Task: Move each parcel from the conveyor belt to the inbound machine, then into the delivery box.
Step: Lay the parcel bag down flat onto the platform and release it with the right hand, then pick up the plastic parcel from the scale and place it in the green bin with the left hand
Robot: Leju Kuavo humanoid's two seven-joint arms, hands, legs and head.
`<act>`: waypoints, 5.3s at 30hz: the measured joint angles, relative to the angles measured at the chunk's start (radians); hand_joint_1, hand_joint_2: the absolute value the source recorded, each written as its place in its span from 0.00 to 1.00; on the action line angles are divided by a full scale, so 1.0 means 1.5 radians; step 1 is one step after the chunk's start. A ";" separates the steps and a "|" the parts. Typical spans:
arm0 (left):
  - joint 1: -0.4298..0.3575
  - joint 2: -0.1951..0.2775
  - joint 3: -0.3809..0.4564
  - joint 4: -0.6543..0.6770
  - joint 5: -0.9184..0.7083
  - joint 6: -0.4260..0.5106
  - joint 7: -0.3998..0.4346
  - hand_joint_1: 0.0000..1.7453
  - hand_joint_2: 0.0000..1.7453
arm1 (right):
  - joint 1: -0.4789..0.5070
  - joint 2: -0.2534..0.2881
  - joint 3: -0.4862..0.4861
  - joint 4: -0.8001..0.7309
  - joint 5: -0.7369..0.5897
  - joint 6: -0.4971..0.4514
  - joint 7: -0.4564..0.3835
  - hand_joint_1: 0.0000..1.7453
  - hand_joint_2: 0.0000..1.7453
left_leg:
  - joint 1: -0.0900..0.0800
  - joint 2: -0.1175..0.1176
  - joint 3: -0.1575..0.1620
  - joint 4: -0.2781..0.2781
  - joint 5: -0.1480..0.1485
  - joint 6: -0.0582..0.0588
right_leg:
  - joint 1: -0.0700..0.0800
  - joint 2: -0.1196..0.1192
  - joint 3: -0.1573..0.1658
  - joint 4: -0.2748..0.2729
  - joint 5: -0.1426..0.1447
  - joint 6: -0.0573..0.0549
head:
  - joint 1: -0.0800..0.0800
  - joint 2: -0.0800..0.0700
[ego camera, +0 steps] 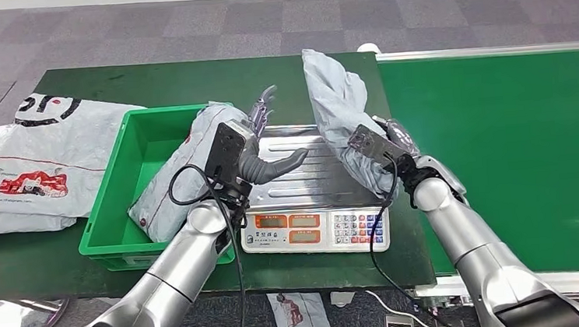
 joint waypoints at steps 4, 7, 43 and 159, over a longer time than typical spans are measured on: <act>-0.001 0.000 0.000 0.003 0.001 0.000 0.000 0.00 1.00 | -0.003 0.003 0.005 0.006 -0.006 0.003 -0.001 1.00 1.00 | 0.000 0.001 0.000 0.000 0.000 0.000 | 0.000 0.001 0.000 0.000 0.000 0.000 | 0.000 0.000; -0.001 0.000 0.000 0.003 0.003 0.001 -0.003 0.00 1.00 | -0.005 0.004 0.011 0.008 -0.030 0.031 -0.009 1.00 1.00 | 0.000 0.000 0.000 0.000 0.000 0.000 | 0.000 0.000 0.000 0.000 0.000 0.000 | 0.000 0.000; -0.006 0.035 -0.002 0.006 0.006 0.091 -0.038 0.00 1.00 | -0.007 0.028 0.181 0.035 -0.088 -0.112 -0.064 0.00 1.00 | 0.000 0.001 0.000 0.000 0.000 0.000 | 0.000 0.001 -0.001 0.000 0.000 0.000 | 0.000 0.000; -0.135 0.056 -0.327 0.001 -0.595 0.148 0.212 1.00 1.00 | 0.146 -0.097 -0.182 -0.247 -0.402 -0.083 -0.081 0.00 1.00 | 0.000 0.002 0.001 0.000 0.000 0.000 | 0.000 0.002 0.001 0.000 0.001 0.000 | 0.000 0.000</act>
